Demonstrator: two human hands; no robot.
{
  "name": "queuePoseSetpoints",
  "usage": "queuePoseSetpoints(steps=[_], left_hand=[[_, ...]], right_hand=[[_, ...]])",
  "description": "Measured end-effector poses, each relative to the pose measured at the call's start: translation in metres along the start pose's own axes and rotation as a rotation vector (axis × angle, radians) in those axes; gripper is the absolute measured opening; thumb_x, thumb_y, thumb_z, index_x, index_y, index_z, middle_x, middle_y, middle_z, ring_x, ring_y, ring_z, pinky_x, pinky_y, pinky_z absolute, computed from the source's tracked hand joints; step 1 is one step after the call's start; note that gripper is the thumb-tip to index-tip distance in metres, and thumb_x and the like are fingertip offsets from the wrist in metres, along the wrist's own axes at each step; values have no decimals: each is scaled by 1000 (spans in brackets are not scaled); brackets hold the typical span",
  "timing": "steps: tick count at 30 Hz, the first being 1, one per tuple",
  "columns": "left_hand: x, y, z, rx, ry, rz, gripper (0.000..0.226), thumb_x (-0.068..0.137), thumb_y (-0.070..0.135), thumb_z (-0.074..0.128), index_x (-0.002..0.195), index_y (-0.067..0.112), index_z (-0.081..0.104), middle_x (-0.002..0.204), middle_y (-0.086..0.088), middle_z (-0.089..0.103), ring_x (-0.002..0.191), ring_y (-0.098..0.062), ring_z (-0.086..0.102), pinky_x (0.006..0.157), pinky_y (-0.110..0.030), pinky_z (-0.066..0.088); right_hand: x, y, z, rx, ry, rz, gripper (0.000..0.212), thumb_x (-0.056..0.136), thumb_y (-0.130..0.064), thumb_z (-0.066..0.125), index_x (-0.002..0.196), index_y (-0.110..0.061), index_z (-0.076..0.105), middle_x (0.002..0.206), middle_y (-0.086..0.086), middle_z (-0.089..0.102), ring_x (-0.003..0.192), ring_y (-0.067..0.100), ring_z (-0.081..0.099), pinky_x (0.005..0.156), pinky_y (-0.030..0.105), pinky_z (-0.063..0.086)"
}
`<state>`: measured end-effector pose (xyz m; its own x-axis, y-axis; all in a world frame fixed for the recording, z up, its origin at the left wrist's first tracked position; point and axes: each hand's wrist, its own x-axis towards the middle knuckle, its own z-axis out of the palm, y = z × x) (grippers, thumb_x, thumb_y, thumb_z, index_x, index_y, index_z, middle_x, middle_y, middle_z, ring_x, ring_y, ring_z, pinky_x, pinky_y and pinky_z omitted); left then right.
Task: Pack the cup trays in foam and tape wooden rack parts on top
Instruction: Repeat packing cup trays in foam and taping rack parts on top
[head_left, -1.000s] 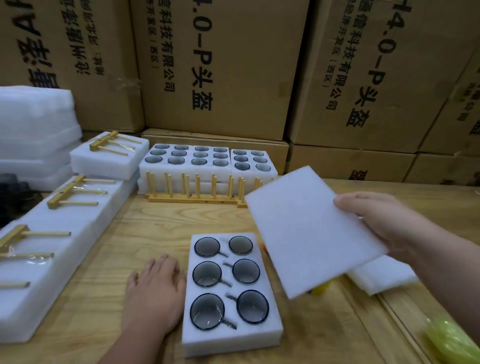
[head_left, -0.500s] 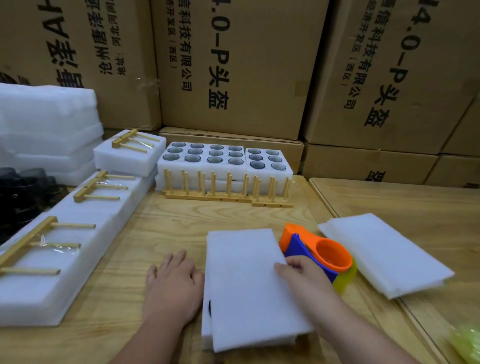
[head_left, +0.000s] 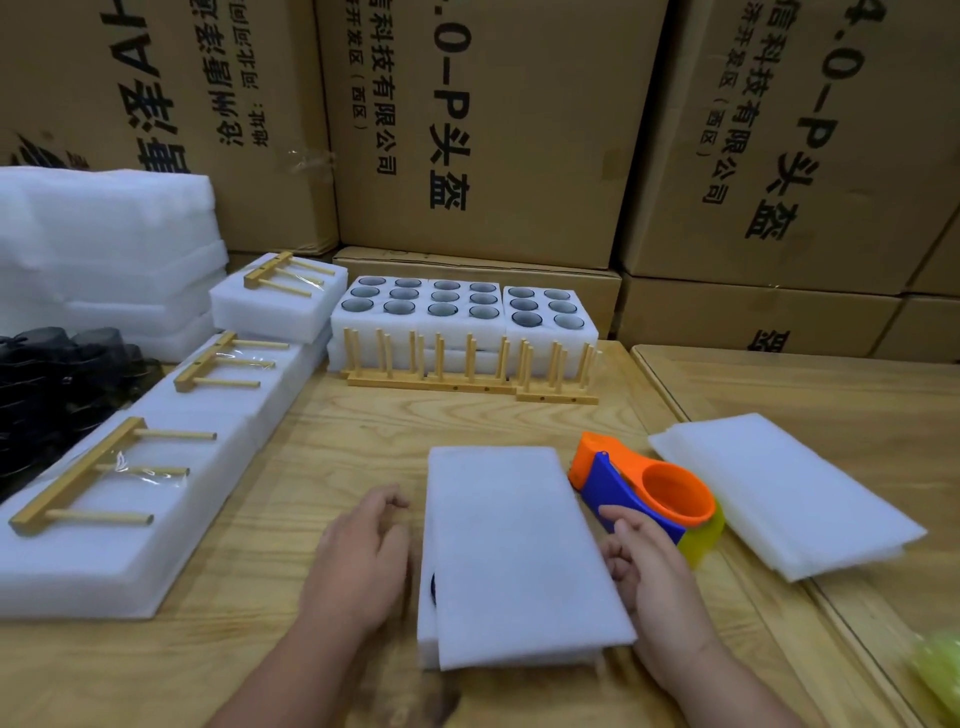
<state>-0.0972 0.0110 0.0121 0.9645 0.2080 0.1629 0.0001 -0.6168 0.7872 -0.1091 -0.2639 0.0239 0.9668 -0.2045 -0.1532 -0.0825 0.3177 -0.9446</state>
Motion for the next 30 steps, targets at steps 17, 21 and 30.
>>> queuePoseSetpoints(steps=[17,21,30], left_hand=[[-61,-3,7,-855,27,-37,31,85,20,55,109,15,74,123,-9,72,116,-43,62,103,-66,43],[-61,-1,6,-835,3,-11,34,83,22,54,110,21,75,121,-10,72,114,-45,62,103,-68,41],[-60,-1,6,-819,-29,34,38,85,21,53,117,21,74,124,-8,72,122,-33,62,110,-62,40]], right_hand=[[-12,6,-4,-92,-156,-223,41,104,-7,40,91,-12,78,93,17,76,81,20,70,67,28,55],[-11,7,-5,-96,-155,-237,41,104,-8,39,90,-13,78,93,15,76,82,20,70,67,26,55],[-9,10,-5,-110,-174,-232,44,107,-11,36,101,-18,79,103,15,77,93,25,71,79,37,56]])
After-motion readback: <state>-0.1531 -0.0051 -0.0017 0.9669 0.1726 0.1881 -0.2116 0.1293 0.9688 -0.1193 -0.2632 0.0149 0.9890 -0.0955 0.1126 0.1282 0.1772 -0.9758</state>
